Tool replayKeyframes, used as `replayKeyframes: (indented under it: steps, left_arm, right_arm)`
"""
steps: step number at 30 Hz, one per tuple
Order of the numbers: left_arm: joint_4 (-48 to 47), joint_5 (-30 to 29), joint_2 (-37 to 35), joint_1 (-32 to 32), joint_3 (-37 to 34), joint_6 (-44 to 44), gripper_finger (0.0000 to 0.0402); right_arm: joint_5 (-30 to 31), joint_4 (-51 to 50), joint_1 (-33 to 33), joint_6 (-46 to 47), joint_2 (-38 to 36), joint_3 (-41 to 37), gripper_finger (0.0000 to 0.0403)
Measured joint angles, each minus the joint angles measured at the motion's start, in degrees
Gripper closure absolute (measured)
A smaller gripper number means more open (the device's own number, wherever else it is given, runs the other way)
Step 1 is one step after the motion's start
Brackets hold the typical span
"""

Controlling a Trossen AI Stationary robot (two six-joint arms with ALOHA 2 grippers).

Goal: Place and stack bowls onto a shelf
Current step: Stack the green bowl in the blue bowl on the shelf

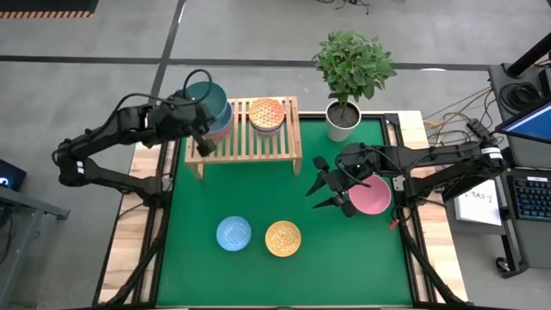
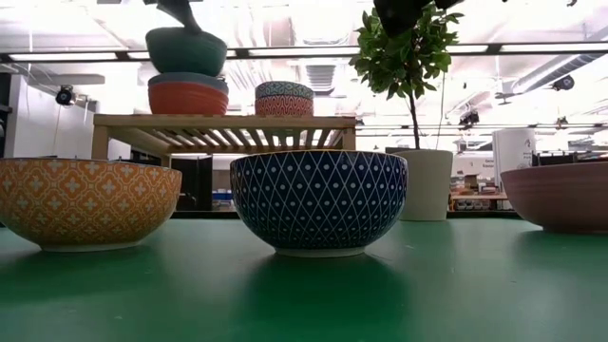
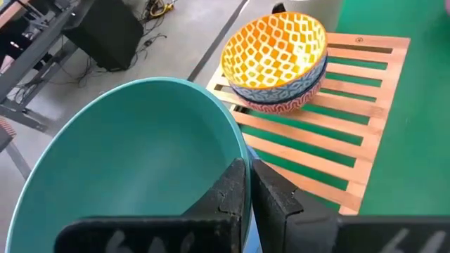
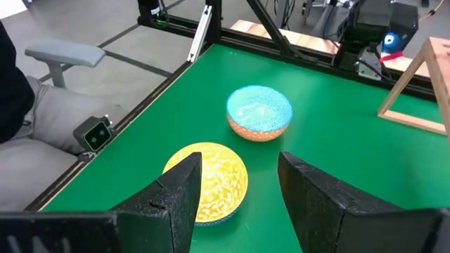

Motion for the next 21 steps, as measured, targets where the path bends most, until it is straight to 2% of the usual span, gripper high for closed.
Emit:
replayKeyframes:
  steps: [21]
  left_arm:
    - [1.4,-0.3,4.2,1.2,-1.4,-2.4,0.0401]
  right_arm:
    - [0.0,-0.1,0.0,1.2,0.0,-0.1,0.0225]
